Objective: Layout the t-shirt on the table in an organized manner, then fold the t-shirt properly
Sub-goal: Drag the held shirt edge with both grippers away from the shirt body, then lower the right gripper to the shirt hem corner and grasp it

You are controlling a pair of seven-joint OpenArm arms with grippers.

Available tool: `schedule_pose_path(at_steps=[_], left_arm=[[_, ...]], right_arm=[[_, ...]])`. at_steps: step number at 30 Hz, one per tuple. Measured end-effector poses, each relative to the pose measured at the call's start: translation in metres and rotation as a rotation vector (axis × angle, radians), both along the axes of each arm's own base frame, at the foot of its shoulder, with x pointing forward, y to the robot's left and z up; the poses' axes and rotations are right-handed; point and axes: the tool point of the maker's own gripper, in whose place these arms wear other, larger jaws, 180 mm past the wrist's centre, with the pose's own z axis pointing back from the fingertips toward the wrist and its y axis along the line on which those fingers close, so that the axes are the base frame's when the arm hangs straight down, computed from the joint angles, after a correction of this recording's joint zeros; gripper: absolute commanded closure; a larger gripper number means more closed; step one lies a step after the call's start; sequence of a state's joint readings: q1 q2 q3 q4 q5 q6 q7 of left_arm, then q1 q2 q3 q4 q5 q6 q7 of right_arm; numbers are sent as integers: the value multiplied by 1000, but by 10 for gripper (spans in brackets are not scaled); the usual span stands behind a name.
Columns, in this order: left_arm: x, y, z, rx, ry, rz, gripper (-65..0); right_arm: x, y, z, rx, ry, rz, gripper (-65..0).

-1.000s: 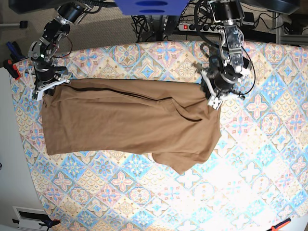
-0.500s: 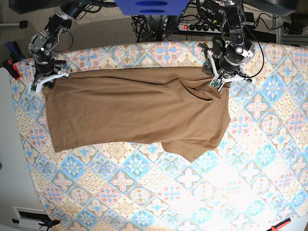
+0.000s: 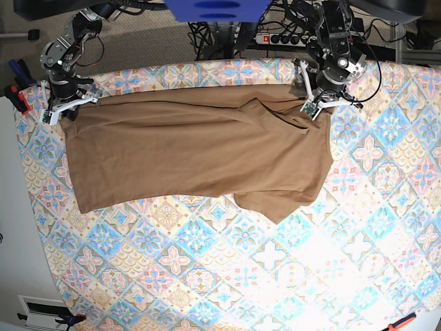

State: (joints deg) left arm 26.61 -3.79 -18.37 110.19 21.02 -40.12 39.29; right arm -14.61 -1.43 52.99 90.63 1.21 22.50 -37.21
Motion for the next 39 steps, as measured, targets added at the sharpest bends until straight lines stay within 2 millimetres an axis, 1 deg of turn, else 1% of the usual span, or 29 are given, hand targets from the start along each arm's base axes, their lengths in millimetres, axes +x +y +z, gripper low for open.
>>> schedule_pose_path(at_steps=[3,5,6,8,13,15,18,20,21,24,25,26,30,35,39], left_arm=[[5,2,1,15,3,1,0],[6,2,2,15,1,1,0],[6,2,2,15,1,1,0],[6,2,2,16,1,1,0],[6,2,2,16,2,1,0],[6,2,2,15,1,1,0],[6,2,2,15,1,2,0],[6,2,2,15,1,2,0],[7,3,3,17,-3,1,0],[10,6,12,45,-18,1,0],[12,7,15,52,-29,3,0],[13,5,18,47,-39,6,0],[22,2,24,39,-70,13,0],[29,2,33,44,-101,12,0],[30,-6,37,18,-115,32,0]], right_arm=[[-1,-2,0,-7,4,-8,-193],[-2,-5,1,-13,7,-13,-281],[-2,-5,1,-15,9,-14,-315],[-4,-7,1,-21,13,-21,-354],[-5,-9,2,-24,15,-23,-359],[-10,-13,4,-23,23,-39,-359],[-21,-26,19,-59,-3,-109,-359],[-26,-28,28,-78,-10,-128,-359],[-24,-27,33,-90,-18,-128,-359],[-12,-30,60,-142,-85,-115,-359],[-9,-31,66,-153,-102,-111,-359],[-7,-31,68,-156,-110,-111,-359],[-9,-25,60,-128,-90,-121,-359],[-4,-27,66,-139,-114,-118,-359],[-5,-26,64,-134,-104,-119,-359]])
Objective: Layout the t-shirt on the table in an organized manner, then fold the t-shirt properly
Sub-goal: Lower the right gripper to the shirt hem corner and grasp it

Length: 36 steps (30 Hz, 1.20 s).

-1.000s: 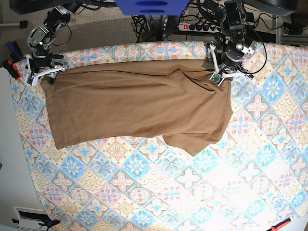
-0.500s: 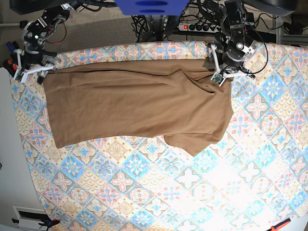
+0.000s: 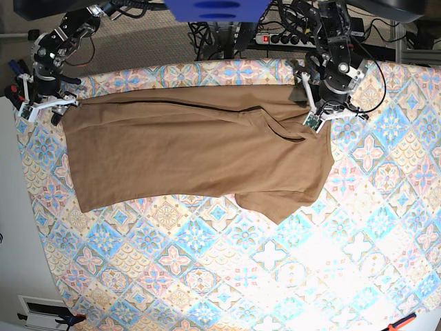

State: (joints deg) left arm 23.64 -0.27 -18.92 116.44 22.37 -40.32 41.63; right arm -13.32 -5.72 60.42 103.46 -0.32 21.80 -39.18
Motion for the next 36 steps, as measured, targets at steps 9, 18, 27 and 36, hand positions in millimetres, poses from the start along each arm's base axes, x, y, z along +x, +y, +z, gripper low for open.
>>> schedule_pose_path(at_steps=[9,18,27,36], left_arm=[[28,-5,23,-58,-104,95,0],[76,14,64,-80,-267,206,0],[92,12,78,-87,-315,197,-230],[94,9,79,-96,-319,190,-293]], right_arm=[[12,0,7,-1,-32,1,-359],[63,46,12,24,-80,168,-359],[161,46,82,-104,-227,346,-359],[169,-13,2,19,-7,272,-359]])
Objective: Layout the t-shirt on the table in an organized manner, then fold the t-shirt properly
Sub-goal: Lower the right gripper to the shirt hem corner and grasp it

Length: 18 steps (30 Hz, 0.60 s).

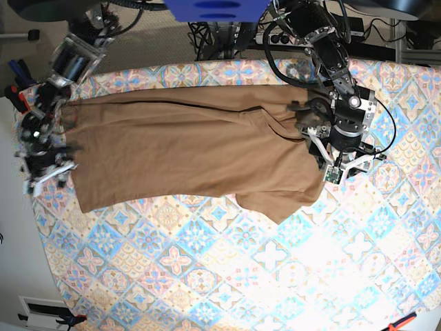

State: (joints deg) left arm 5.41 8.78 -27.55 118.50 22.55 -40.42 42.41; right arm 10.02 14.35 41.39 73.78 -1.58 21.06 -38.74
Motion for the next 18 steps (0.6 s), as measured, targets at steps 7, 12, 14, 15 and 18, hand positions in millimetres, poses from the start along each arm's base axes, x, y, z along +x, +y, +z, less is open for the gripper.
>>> schedule_pose_path(at_steps=[7,12,14,15,18], left_arm=[[-1,2,-1,9,4,5,-239],[0,1,0,3,0,0,-240],[-4,3,-4,10,16,9,-240],[-4,4,-4,10,17,10,-240],[-2,4,-2,9,9,10,-240]], right_arm=[[39,-3,-5,96,-157,16,-359],[22,-24,-55,100,-52,-18,-359],[53,-7,-43,148,-143,7,-359],[65,5,-40,178,-186,22,-359],[62,31,-63,217,-149,65,-359]])
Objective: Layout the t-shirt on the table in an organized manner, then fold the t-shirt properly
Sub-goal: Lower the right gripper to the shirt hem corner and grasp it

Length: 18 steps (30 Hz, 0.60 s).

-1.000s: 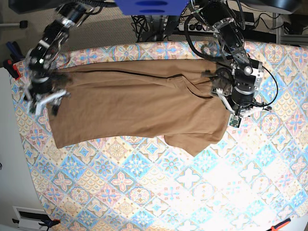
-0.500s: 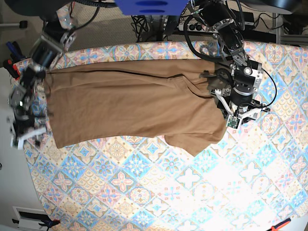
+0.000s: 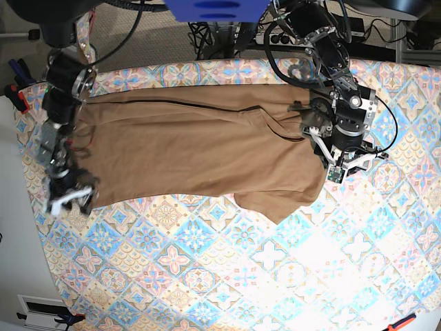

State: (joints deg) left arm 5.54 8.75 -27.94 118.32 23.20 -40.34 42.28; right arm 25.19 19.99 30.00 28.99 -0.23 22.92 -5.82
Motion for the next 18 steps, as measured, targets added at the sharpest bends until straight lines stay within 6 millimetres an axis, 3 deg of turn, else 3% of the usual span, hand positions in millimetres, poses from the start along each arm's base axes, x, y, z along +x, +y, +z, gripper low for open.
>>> schedule_pose_path(at_steps=[2,5,18], left_arm=[[0,0,0,1,3,1,-240],[0,-2,0,-4,0,-6,-240],[7,-1,1,-5,-3,-1,-240]], right_arm=[[-9,-4,-1,-1,-43,1,-359],[-9,-20,-1,-56,25,-19,-359],[-7,-11,-3,-78,22,16,-359]])
